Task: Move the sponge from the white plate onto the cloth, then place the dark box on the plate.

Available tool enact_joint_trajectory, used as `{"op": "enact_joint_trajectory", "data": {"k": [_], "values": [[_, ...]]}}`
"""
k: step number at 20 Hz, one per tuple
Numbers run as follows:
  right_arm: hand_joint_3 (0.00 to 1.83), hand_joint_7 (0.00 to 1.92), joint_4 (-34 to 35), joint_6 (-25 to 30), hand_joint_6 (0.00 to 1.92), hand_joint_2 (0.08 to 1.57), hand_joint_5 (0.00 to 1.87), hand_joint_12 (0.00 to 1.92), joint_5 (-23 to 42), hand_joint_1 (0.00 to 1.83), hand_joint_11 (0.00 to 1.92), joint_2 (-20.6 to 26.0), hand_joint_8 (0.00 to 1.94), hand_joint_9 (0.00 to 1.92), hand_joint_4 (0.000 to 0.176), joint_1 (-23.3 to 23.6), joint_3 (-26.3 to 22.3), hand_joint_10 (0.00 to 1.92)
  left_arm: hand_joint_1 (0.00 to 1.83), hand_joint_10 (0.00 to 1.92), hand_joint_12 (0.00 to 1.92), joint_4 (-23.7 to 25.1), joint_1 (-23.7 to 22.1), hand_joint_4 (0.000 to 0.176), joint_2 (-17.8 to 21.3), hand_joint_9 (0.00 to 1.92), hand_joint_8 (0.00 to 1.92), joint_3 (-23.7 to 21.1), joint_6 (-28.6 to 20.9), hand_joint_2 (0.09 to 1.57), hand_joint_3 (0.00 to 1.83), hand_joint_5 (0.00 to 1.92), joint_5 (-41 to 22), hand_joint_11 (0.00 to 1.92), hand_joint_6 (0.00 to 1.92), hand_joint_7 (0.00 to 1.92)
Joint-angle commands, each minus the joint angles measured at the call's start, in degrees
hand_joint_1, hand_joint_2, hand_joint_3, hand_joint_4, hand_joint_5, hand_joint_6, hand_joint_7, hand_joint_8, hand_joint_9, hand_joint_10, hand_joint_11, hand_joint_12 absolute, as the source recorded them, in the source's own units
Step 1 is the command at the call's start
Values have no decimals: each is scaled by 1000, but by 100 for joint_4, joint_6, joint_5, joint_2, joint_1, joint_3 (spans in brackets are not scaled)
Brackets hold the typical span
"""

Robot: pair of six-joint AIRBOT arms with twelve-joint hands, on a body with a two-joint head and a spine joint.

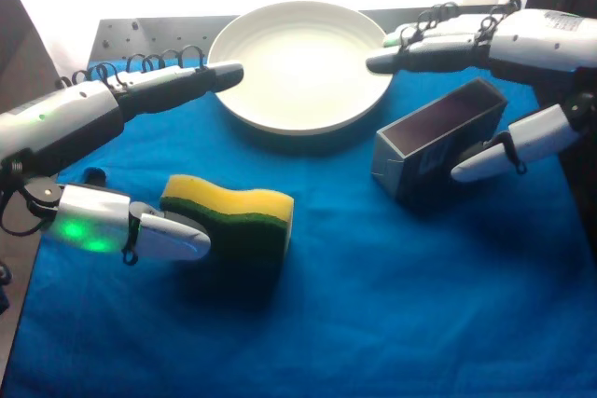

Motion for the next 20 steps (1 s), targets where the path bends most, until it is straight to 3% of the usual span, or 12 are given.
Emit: {"op": "enact_joint_trajectory", "data": {"k": [1,2,3,4,5,6,7,11,13,14,15,20], "values": [[0,383,313,24,11,970,432,663,374,1115,246,-31,12,453,135,106,35,6,741,6,556,-108,-53,167,21,184,2,-11,-40,793,1,172,-691,0,0,202],[14,589,298,24,4,1026,719,1196,349,1104,424,-48,108,582,57,115,53,523,730,8,604,-105,-52,164,21,198,5,-16,-40,794,1,180,-691,0,2,221],[14,589,303,24,4,1026,719,1196,346,1104,424,-51,108,582,57,127,61,523,730,8,604,-104,-52,164,21,198,5,-20,-40,794,1,180,-696,0,2,221],[0,662,305,23,825,1117,893,1518,346,1141,608,-50,726,683,0,148,63,1156,720,7,641,-104,-45,158,21,206,3,-24,-41,804,3,179,-705,0,1,224],[0,640,306,23,1136,1161,861,1819,348,1137,788,-48,1396,738,0,175,63,1681,718,8,645,-105,-34,150,21,213,2,-29,-42,816,8,165,-712,0,0,226],[0,488,306,22,1890,1179,589,1917,373,1218,912,-40,1919,696,13,236,62,1911,792,0,545,-110,-7,161,21,194,0,-35,-42,801,1,170,-719,0,0,210],[31,479,310,22,1587,1250,656,1920,434,1077,840,-34,1936,659,0,314,56,1919,778,4,598,-117,10,156,21,207,3,-41,-44,797,0,174,-721,0,1,222],[0,588,604,-16,1337,1239,767,1921,1003,1120,781,202,1731,712,0,608,-162,1873,748,4,612,-154,63,167,22,216,4,-63,-46,812,2,186,-755,0,2,227],[0,554,806,-312,1390,1125,670,1867,1142,1202,553,260,1641,562,0,893,-262,1737,719,7,675,-168,66,162,16,233,5,-67,-46,810,0,191,-776,0,2,241],[0,635,881,-477,1506,1092,602,1917,1142,1234,662,259,1674,652,45,1093,-273,1767,717,5,697,-181,78,158,15,239,2,-74,-46,808,0,195,-804,0,1,245],[0,676,1035,-649,1396,1063,665,1920,1140,1285,780,193,1662,732,0,1329,-222,1772,744,3,674,-196,93,170,4,238,1,-84,-46,804,0,206,-845,0,2,246],[1,644,1597,-750,1599,1045,619,1782,1061,1376,802,-668,1683,731,0,1627,514,1765,692,4,738,-190,93,176,-125,266,2,-74,-87,811,0,203,-921,0,0,277]]}}
